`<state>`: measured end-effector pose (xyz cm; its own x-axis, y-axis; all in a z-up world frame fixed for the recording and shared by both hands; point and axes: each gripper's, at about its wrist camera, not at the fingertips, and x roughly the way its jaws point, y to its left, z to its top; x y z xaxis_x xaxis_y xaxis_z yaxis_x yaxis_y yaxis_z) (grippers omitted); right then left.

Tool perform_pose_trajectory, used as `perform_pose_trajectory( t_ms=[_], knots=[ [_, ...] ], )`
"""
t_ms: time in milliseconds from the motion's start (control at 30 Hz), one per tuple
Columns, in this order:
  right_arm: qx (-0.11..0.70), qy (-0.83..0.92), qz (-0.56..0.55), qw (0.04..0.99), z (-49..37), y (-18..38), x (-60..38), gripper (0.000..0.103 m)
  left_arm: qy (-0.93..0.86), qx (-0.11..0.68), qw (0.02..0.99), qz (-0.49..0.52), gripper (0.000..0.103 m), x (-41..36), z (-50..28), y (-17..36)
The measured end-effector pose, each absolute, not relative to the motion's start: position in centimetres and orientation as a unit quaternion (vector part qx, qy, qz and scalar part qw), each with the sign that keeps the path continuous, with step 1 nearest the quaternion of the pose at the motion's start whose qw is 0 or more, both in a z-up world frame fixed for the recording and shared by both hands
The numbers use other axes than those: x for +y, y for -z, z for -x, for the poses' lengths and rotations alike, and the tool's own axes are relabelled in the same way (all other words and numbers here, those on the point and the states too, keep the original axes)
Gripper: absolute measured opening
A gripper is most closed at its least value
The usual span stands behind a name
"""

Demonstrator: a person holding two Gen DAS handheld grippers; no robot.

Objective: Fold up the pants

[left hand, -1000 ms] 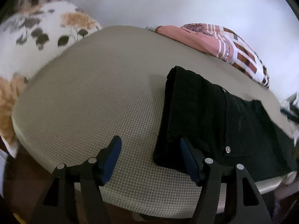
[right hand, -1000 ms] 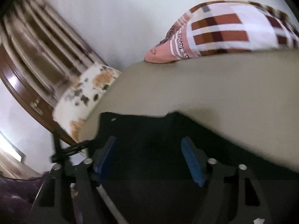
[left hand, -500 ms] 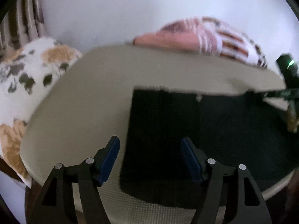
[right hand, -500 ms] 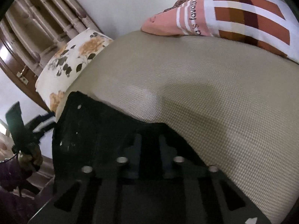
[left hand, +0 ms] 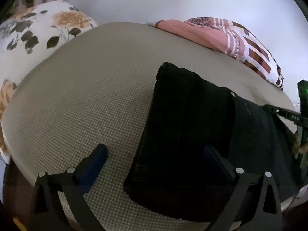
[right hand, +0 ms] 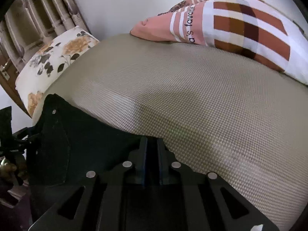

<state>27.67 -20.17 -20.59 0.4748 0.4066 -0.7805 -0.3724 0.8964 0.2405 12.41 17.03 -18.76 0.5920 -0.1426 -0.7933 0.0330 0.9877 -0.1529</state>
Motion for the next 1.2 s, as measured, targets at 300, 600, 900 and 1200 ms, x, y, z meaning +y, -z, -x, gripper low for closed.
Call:
perform_pose_trajectory(
  t_ms=[300,600,900,1200],
  knots=[
    [0.383,-0.186,-0.216,0.879,-21.1,15.9,-28.1,0.058,0.038,0.439,0.897,0.025,0.102,16.7,-12.4,17.5],
    [0.386,-0.031,-0.23,0.893,-3.2,18.2,-39.1,0.069,0.02,0.413,0.908,-0.069,0.102,14.7,-12.0,16.8],
    [0.262,0.174,-0.421,0.851,15.0,20.7,-58.9,0.048,0.013,0.413,0.909,-0.06,0.102,14.8,-11.8,16.2],
    [0.194,0.135,-0.492,0.838,18.1,20.3,-62.3,0.053,0.035,0.394,0.919,0.01,0.102,13.7,-10.4,13.0]
  ],
)
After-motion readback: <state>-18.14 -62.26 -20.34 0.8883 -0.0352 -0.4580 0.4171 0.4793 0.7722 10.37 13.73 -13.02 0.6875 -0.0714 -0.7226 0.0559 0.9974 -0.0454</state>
